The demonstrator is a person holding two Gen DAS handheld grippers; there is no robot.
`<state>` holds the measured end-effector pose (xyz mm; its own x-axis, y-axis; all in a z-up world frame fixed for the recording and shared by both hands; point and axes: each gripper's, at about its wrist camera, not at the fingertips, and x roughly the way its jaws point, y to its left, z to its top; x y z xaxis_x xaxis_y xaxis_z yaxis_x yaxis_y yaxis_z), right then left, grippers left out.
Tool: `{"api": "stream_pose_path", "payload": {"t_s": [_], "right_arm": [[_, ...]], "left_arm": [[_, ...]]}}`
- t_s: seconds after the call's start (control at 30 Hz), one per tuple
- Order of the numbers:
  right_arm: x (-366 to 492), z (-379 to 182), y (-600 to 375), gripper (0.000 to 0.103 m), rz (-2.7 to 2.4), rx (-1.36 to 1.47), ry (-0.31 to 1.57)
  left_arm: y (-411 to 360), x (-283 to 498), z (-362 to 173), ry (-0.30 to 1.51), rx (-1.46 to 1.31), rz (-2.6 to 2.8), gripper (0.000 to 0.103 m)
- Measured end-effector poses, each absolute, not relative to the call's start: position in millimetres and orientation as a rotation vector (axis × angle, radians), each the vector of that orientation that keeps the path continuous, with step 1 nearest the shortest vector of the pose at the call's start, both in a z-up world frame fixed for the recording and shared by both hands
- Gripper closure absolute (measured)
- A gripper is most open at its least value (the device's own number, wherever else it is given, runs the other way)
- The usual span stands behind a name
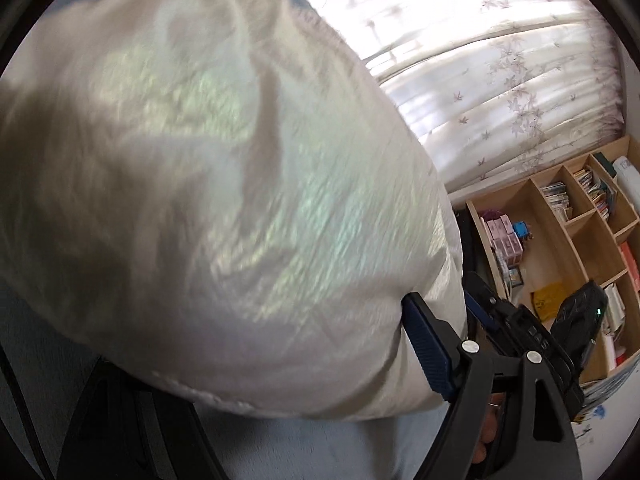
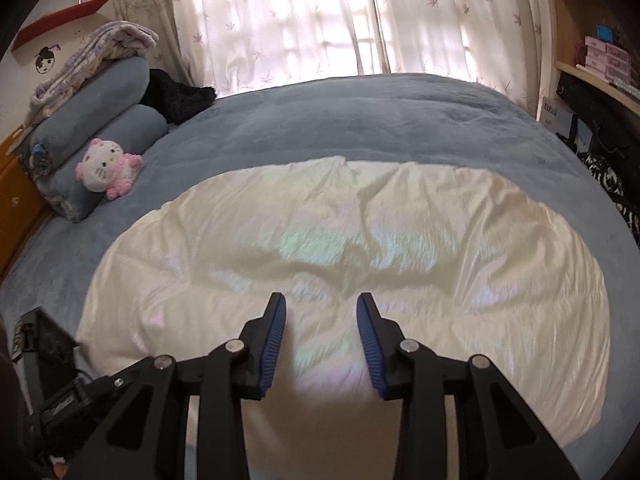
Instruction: Fold large clothes
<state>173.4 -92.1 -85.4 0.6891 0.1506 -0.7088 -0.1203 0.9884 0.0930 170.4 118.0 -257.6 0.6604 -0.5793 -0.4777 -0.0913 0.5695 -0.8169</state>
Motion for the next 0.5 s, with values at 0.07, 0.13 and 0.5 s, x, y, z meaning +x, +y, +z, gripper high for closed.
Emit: {"api": "stream_pose_path", "payload": {"t_s": [0.07, 0.13, 0.5], "right_arm": [[182.4, -88.7, -89.3, 0.073, 0.124, 0.012, 0.775], [192.1, -98.3, -84.5, 0.077, 0.091, -0.040, 0.762], [214.2, -141.4, -78.2, 0.077, 0.083, -0.095, 0.810]], "left_arm": [[120.9, 170.0, -251.4, 0.797, -0.925, -0.311, 0.023], [123.8, 171.4, -245.0, 0.775, -0.913, -0.289, 0.023], [112.3, 185.9, -204.0, 0.678, -0.786, -0.163, 0.024]]}}
